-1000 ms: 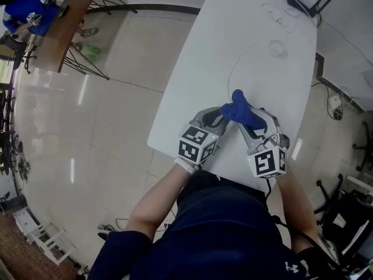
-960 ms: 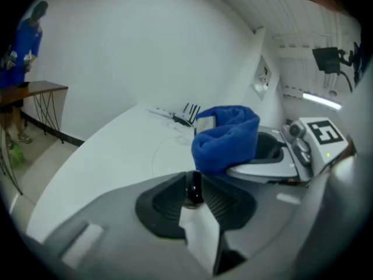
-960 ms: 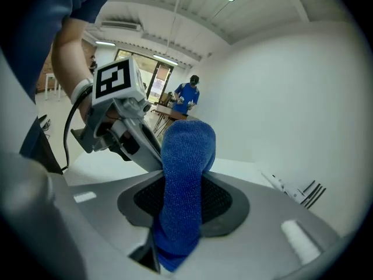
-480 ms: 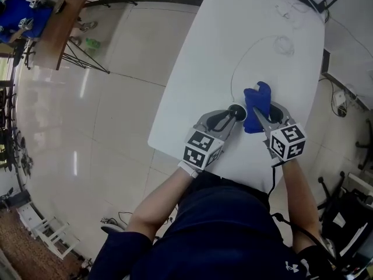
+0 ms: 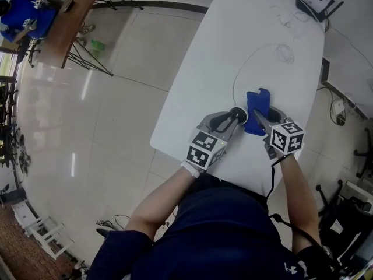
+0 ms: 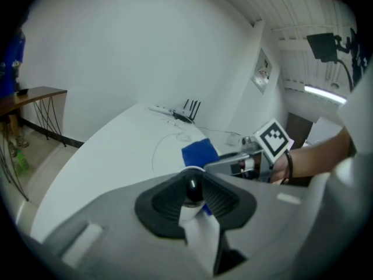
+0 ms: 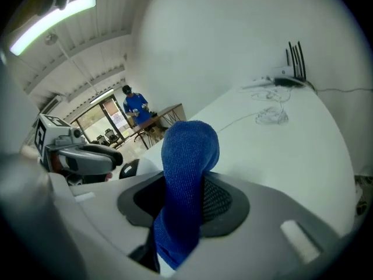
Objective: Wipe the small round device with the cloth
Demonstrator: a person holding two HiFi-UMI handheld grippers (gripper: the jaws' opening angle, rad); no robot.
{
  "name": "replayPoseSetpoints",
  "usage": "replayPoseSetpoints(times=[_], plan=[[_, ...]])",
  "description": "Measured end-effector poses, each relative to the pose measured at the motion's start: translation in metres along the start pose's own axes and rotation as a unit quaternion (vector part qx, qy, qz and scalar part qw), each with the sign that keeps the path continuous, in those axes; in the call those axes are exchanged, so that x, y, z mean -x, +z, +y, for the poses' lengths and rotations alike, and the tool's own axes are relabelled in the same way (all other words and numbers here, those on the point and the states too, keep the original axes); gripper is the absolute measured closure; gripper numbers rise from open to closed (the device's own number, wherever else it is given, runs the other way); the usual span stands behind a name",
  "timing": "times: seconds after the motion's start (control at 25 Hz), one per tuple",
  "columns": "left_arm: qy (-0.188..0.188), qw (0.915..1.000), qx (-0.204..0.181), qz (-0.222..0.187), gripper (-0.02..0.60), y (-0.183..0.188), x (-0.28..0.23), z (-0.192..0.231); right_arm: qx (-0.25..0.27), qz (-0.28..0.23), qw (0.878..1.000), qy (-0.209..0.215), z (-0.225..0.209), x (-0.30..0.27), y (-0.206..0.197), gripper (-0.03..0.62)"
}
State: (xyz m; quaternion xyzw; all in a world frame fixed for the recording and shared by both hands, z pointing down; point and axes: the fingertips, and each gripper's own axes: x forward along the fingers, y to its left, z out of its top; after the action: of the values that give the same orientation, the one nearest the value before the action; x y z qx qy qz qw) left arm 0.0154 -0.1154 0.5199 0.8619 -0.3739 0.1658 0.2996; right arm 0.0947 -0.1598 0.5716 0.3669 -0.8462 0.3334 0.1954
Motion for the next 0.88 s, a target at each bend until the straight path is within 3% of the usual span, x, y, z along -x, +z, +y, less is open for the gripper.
replayPoseSetpoints(times=[0.08,0.16,0.24,0.36,0.48,0.56,0.64,0.8,0.88], plan=[[-0.007,0.9999,-0.011,-0.002,0.494,0.006,0.002,-0.006,0.059,-0.042,0.997,-0.008,0.013,0.020,0.029,0.442],[-0.009,0.9996,-0.028,-0.004,0.494,0.010,0.001,-0.009,0.158,-0.069,0.985,-0.016,0.034,0.037,0.053,0.442],[-0.003,0.9990,-0.044,-0.003,0.494,0.009,-0.002,-0.008,0.258,-0.077,0.963,-0.008,0.065,0.047,0.069,0.444],[0.015,0.9986,-0.050,0.004,0.484,0.002,-0.007,-0.004,0.368,-0.055,0.928,0.003,0.102,0.047,0.074,0.445],[0.032,0.9982,-0.050,0.013,0.469,-0.004,-0.011,-0.003,0.469,-0.009,0.883,-0.004,0.112,0.036,0.060,0.445],[0.035,0.9981,-0.049,0.013,0.468,-0.005,-0.013,-0.004,0.510,0.018,0.860,0.000,0.110,0.029,0.047,0.445],[0.034,0.9982,-0.049,0.012,0.469,-0.005,-0.013,-0.005,0.516,0.034,0.856,0.008,0.105,0.024,0.039,0.445],[0.031,0.9985,-0.045,0.008,0.476,-0.004,-0.013,-0.005,0.468,0.054,0.882,0.020,0.082,0.020,0.047,0.445],[0.031,0.9987,-0.040,0.004,0.479,-0.004,-0.012,-0.004,0.453,0.075,0.888,0.026,0.068,0.014,0.049,0.445]])
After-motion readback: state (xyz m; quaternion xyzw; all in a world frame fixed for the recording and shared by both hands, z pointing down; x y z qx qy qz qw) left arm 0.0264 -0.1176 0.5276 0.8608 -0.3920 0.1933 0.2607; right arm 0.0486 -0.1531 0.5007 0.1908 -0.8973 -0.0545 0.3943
